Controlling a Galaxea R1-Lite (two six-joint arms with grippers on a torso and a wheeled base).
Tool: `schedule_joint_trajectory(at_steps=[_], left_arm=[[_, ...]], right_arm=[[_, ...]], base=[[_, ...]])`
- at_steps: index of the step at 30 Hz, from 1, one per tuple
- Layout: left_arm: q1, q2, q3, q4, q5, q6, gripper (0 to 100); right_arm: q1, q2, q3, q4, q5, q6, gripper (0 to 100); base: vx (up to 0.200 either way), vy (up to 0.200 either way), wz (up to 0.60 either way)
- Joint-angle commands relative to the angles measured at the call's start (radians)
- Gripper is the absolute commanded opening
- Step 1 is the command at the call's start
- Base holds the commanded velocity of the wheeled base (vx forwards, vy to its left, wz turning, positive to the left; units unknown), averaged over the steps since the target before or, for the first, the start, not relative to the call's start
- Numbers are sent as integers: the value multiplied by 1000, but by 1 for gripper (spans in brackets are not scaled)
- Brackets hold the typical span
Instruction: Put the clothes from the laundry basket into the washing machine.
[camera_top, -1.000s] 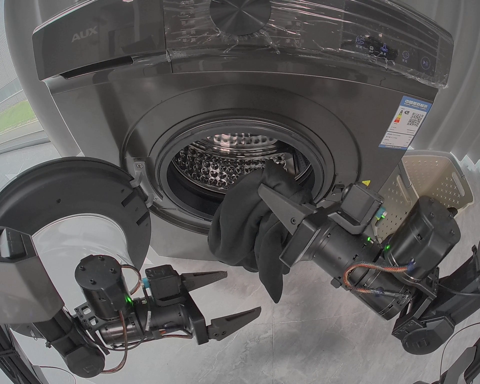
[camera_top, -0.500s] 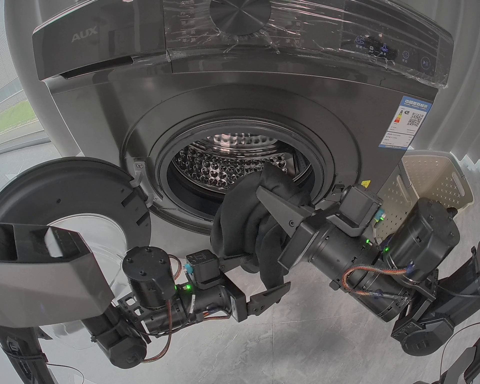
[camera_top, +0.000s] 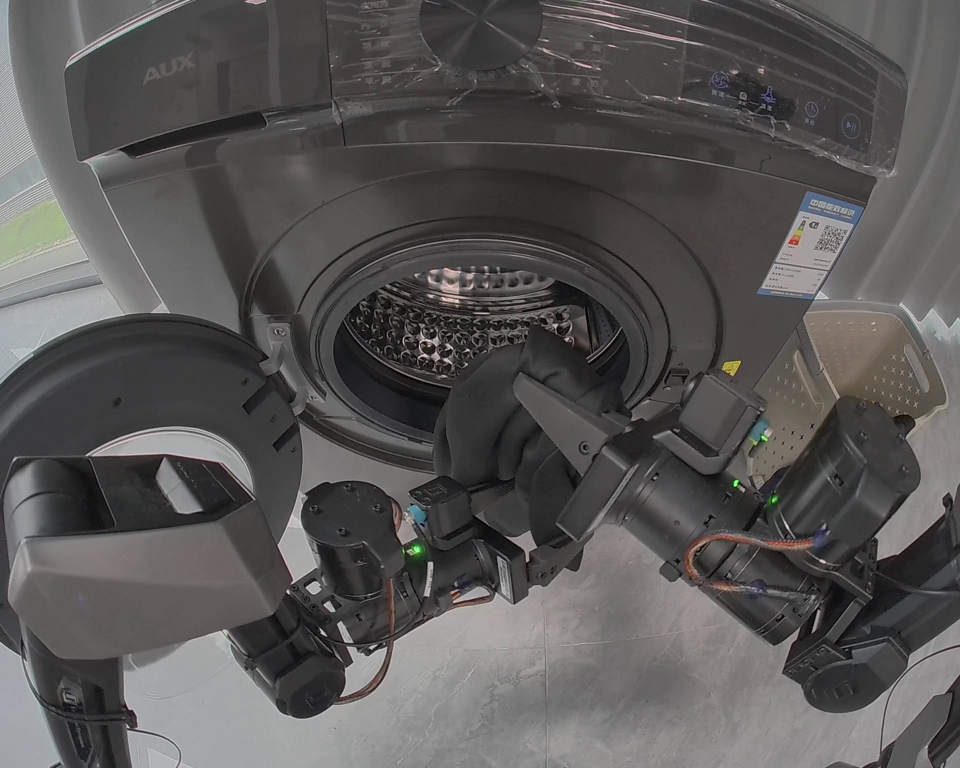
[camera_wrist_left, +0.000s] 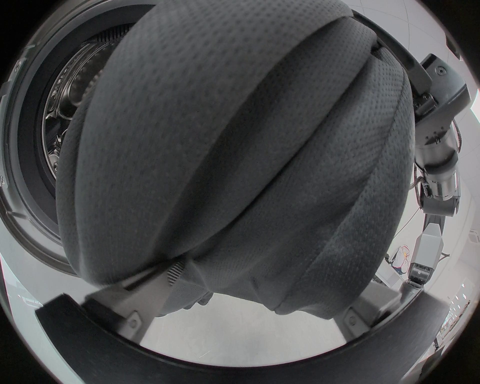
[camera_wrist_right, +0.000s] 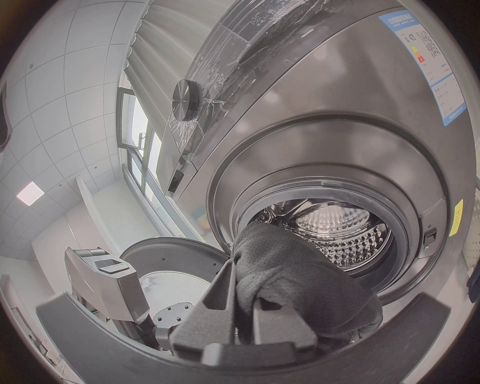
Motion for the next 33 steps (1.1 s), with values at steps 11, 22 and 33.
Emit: schedule_joint_trajectory(at_steps=[11,22,33], left_arm=[[-41,-254,247,0,-10,17,0],[-56,-547,512,0,-108,5,0],[-24,-602,532,0,-170,-12,0]], right_arm=[[-23,15,2,2,3,-1,0],[-28,38,5,3,8,-1,0],[-26,58,70,-3,8,1,0]], base=[[0,0,0],[0,0,0],[0,0,0]])
